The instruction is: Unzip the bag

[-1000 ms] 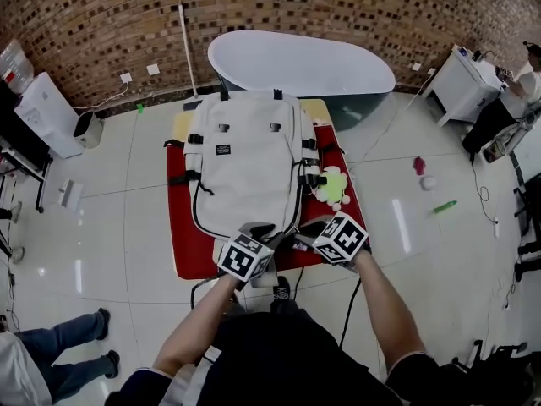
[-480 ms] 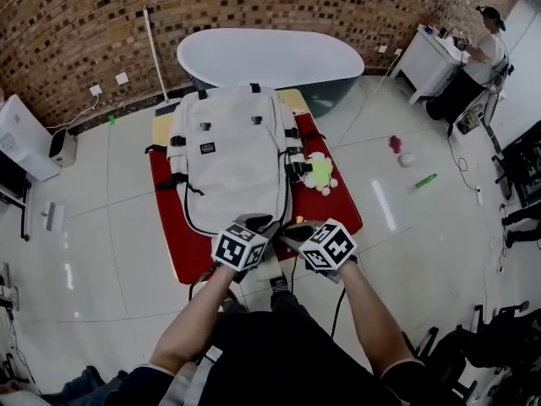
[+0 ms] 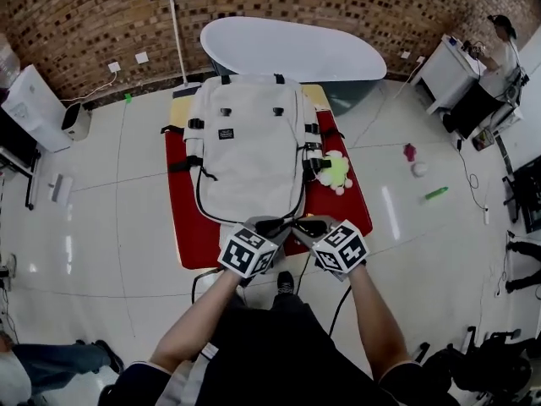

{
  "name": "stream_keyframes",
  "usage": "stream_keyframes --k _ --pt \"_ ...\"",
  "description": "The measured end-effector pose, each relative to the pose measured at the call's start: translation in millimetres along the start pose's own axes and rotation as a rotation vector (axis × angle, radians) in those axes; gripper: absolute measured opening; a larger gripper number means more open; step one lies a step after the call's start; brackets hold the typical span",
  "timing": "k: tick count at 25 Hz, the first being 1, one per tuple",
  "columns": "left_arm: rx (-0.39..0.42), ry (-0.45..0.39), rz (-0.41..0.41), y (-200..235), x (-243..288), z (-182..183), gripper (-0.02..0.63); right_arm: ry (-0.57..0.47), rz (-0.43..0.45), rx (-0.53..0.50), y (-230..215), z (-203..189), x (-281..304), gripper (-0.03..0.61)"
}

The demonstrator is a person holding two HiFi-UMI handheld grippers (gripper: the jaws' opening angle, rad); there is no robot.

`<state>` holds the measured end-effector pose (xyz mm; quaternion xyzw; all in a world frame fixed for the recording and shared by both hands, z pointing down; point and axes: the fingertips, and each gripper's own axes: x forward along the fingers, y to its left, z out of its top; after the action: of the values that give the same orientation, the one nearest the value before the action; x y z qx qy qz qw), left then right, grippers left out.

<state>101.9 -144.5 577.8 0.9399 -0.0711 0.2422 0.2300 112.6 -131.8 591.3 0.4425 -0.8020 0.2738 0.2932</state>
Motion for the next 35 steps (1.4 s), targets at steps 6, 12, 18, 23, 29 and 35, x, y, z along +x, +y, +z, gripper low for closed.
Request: stream_keyframes --k 6,12,18,23,29,35 --pt "-0.090 0.000 0.114 -1 10 -4 0.089 -0.076 0.179 -0.113 -4 -2 -7 0.066" --pt "-0.121 0.027 0.266 0 17 -13 0.089 -0.073 0.366 -0.229 0 -15 -18 0.147" --pt "-0.225 0.006 0.342 -13 10 -7 0.115 -0.032 0.490 -0.312 6 -32 -27 0.147" --pt "-0.386 -0.052 0.360 -14 16 -3 0.144 -0.023 0.522 -0.329 5 -38 -29 0.141" --pt "-0.478 -0.054 0.379 -19 26 -8 0.146 -0.004 0.537 -0.364 9 -49 -28 0.114" --pt "-0.557 -0.120 0.318 -22 33 -3 0.147 -0.008 0.546 -0.416 15 -47 -26 0.049"
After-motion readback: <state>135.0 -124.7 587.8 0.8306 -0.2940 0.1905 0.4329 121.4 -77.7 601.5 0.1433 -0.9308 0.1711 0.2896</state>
